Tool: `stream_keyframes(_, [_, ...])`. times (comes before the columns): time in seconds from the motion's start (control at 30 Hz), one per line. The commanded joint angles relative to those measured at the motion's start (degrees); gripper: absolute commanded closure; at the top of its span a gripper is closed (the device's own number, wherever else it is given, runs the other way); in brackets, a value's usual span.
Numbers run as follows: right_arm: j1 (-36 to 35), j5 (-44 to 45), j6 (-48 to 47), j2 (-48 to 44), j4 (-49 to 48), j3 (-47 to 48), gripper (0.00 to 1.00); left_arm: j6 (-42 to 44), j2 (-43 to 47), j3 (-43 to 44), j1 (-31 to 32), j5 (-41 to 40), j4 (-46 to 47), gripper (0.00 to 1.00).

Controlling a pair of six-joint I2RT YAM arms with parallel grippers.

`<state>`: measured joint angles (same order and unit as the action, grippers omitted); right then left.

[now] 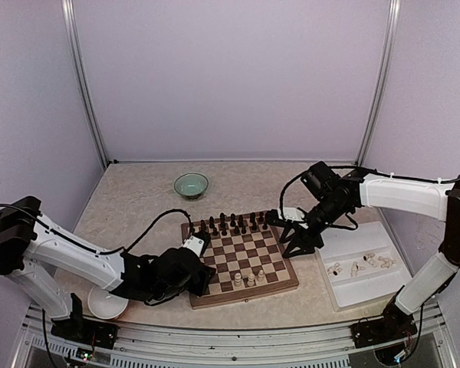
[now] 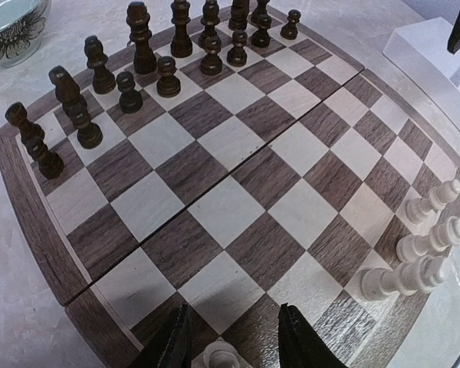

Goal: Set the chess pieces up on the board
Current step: Place the pawn on a2.

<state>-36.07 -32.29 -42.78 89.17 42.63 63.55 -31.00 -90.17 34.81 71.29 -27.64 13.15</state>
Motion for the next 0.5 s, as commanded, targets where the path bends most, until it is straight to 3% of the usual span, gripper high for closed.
stream_keyframes(0.0, [1.21,-0.34,-0.35,-1.0,-2.13,-2.05,0.49,-1.45,4.5,7.32,-1.13,0.44,-14.71,0.59])
stream_keyframes(0.2, [4.85,-4.32,-0.37,-3.4,-5.42,-4.65,0.48,-3.69,4.51,15.43,-5.82,10.32,-29.57,0.57])
stream_keyframes(0.37, [9.5,-9.58,-0.35,-5.55,-6.92,-6.25,0.48,-2.2,1.34,18.3,-9.33,22.14,-35.05,0.6])
stream_keyframes(0.47, [10.58,-9.88,-0.56,-6.41,-6.96,-6.97,0.48,-1.57,-1.69,21.79,-9.52,23.79,-39.14,0.6])
